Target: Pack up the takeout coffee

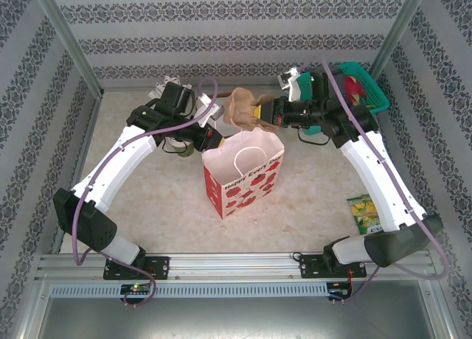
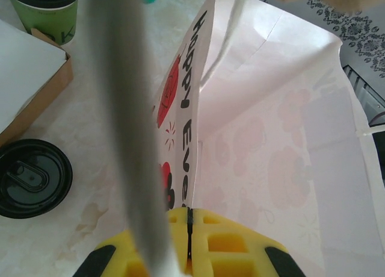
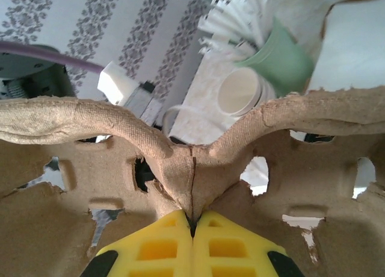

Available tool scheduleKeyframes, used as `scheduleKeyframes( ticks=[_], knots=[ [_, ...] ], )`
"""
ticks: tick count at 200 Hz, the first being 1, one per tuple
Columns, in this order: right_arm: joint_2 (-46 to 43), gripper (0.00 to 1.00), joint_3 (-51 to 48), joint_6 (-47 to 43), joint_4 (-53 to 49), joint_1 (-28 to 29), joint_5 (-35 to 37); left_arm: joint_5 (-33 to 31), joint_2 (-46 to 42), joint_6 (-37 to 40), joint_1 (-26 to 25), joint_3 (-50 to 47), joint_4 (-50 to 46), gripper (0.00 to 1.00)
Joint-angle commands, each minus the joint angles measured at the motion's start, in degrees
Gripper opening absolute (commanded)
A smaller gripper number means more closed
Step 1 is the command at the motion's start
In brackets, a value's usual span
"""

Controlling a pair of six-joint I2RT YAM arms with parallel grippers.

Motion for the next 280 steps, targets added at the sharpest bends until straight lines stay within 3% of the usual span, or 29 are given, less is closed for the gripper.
scheduleKeyframes(
  ticks=[1,94,202,280],
  knots=[
    [-0.3,0.00,0.2,4.3,2.5,0.6,-8.8,0.9,0.6,1.0,-0.5,1.9,0.4,0.00],
    [0.6,0.00,-6.5,5.7,0.2,1.2,-11.9,0.0,0.6,3.3,-0.4,2.3,0.1,0.00],
    [1.9,0.00,-7.7,-0.2,-10.0,3.1,-6.6,-1.9,0.3,2.2,0.6,2.3,1.1,0.00],
    [6.5,0.00,-4.5,-2.6,-18.2,7.9,12.8,-1.9,-0.4,-3.3,1.2,-1.1,7.8,0.00]
  ],
)
